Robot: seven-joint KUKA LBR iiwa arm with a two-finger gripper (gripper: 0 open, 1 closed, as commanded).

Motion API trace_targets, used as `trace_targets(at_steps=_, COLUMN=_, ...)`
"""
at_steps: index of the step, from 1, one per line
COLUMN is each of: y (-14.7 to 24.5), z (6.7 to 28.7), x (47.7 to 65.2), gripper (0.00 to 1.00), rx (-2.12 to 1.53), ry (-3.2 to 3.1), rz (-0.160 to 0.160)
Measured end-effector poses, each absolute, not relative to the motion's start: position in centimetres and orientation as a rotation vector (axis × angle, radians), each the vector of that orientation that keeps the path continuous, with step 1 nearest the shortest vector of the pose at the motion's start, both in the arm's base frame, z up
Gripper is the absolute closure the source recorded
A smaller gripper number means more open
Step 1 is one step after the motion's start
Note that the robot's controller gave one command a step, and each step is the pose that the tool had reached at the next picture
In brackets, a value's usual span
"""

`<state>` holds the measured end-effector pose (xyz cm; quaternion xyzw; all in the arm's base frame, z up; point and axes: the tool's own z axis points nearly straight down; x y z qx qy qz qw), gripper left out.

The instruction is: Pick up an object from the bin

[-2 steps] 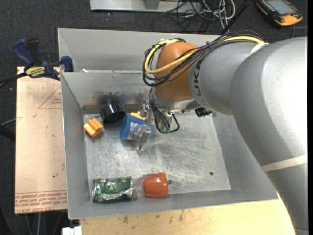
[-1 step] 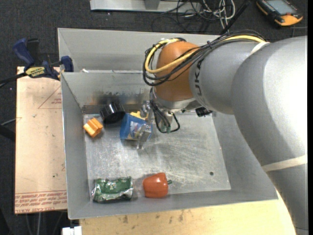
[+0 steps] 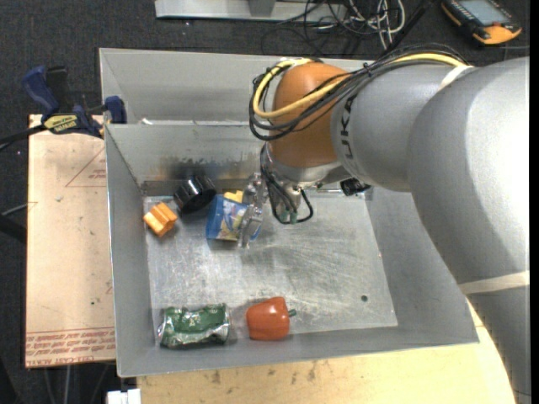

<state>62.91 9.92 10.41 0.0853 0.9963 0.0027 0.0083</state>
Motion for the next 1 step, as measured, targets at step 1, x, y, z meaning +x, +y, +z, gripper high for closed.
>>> trace_targets(at_steps=1, y=9.91, z=11.71, x=62.92, gripper=1.00, rx=0.265, ry=3.119, rz=0.005)
